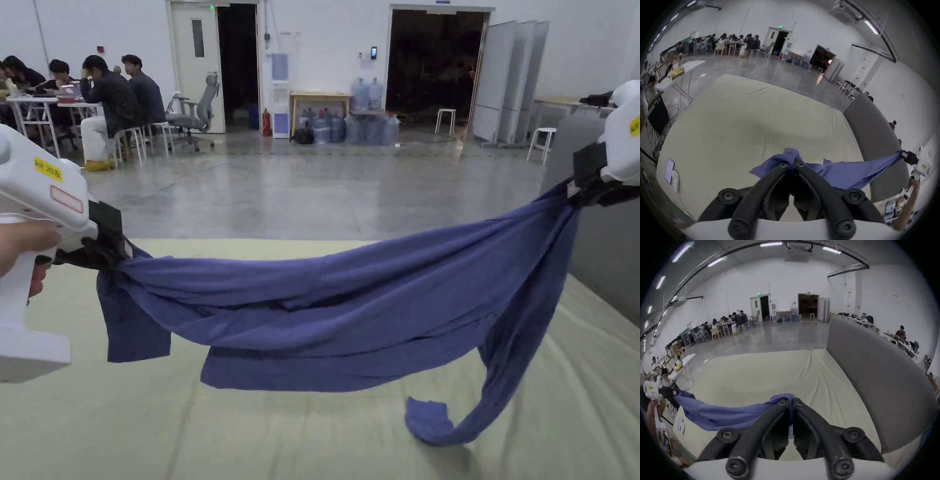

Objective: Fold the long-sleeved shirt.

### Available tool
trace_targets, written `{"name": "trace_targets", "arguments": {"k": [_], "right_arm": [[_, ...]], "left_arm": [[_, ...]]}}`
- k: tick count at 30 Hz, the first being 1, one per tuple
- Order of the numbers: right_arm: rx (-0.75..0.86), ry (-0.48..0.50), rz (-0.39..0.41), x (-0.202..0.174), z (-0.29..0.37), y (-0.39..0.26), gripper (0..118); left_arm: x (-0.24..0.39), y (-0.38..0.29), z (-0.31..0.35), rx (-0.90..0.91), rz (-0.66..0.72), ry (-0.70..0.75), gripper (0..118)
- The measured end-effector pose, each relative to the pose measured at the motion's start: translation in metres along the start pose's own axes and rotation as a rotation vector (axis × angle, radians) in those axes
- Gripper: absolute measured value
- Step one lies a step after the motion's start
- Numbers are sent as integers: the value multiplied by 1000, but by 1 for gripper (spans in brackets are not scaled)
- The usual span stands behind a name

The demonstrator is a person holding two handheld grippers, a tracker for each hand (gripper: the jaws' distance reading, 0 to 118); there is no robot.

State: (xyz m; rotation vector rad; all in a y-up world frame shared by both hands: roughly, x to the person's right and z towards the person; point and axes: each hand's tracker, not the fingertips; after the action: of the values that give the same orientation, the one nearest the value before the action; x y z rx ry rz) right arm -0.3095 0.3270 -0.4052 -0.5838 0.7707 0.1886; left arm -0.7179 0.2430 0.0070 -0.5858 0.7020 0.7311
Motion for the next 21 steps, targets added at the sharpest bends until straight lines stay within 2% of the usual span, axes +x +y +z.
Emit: {"name": "trace_targets", "arguments": {"k": [3, 9, 12, 17, 21], "right_arm": [[-7, -3, -35, -1, -10, 34, 0], [21, -44, -28, -10, -31, 88, 0], [41, -51, -58, -10, -42, 105, 0], [41, -52, -69, -10, -68, 100, 0], [-16, -10, -76, -6, -101, 60, 0]], "left_arm": [[8, 20, -14, -11, 10, 13, 0], [20, 68, -37, 2, 151, 5, 0], [28, 89, -40, 59, 217, -47, 0], [36, 93, -56, 116, 191, -41, 0], [19, 68, -91, 49, 163, -9, 0]]}}
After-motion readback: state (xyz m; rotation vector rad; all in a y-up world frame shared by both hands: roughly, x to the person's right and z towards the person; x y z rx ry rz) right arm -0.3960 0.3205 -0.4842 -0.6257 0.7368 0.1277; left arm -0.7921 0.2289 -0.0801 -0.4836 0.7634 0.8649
